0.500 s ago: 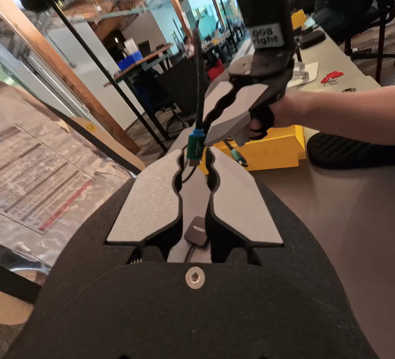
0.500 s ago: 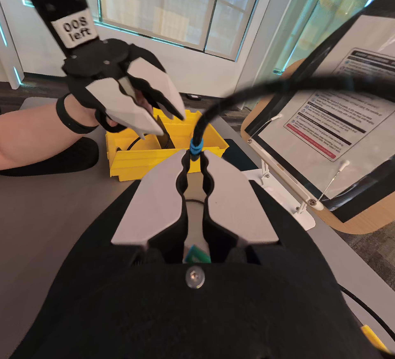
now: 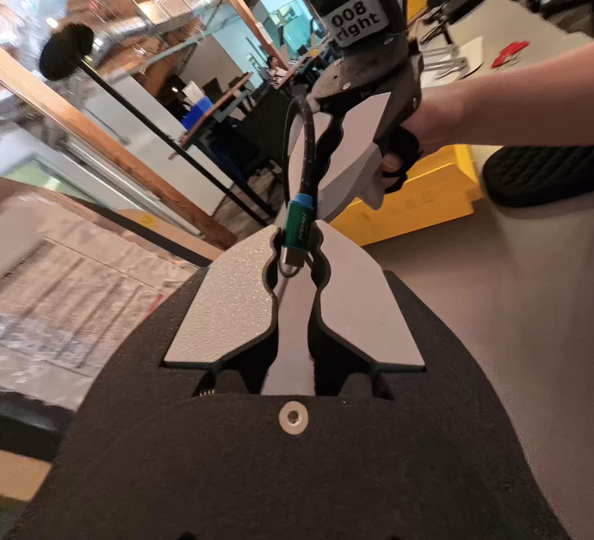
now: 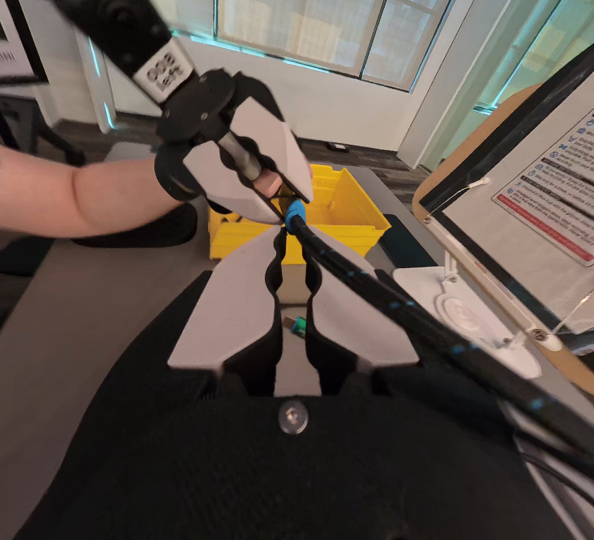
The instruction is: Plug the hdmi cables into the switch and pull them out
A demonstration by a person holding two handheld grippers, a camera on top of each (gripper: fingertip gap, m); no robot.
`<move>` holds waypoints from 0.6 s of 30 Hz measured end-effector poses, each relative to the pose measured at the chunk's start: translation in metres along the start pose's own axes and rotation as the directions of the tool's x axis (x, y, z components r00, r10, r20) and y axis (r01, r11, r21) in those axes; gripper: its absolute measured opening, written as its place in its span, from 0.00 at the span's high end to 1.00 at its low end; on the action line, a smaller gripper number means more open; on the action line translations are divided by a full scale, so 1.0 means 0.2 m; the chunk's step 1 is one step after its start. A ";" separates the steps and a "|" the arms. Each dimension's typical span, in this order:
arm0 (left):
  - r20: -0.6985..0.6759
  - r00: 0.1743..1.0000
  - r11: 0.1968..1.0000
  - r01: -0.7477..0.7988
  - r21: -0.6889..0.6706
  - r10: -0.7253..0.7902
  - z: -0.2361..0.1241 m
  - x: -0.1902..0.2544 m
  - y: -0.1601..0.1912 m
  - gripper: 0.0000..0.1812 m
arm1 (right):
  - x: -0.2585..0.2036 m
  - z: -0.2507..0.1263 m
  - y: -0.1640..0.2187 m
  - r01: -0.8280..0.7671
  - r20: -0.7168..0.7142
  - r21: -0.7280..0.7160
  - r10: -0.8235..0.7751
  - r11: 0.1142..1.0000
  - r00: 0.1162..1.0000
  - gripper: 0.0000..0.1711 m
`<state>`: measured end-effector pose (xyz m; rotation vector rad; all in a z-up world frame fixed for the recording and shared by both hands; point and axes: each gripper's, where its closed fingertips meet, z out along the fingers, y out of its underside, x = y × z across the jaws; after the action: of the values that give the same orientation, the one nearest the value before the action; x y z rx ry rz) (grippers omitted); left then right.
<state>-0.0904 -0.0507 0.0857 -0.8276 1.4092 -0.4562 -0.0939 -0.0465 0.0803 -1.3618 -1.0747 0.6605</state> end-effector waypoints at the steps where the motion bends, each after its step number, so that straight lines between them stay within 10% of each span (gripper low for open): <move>1: 0.036 0.998 0.998 -0.058 -0.001 0.058 0.00 -0.01 -0.02 0.92 | 0.00 0.00 -0.02 -0.063 0.015 0.028 0.062 0.998 0.998 0.93; 6: 0.165 0.935 0.950 -0.308 -0.057 0.313 -0.02 -0.03 -0.07 0.94 | -0.01 0.01 -0.09 -0.437 0.178 0.119 0.414 0.892 0.893 0.77; 11: 0.124 0.951 0.959 -0.282 -0.025 0.282 -0.05 -0.02 -0.10 0.94 | -0.02 -0.02 -0.15 -0.589 0.362 0.197 0.501 0.783 0.786 0.85; 18: 0.023 0.995 0.994 -0.099 0.048 0.098 -0.04 0.03 -0.14 0.95 | -0.05 -0.08 -0.18 -0.253 0.263 0.280 0.180 0.926 0.948 0.95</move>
<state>-0.0912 -0.0746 0.1020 -0.7178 1.4077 -0.4035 -0.0904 -0.0688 0.1144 -1.1544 -0.9583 1.1309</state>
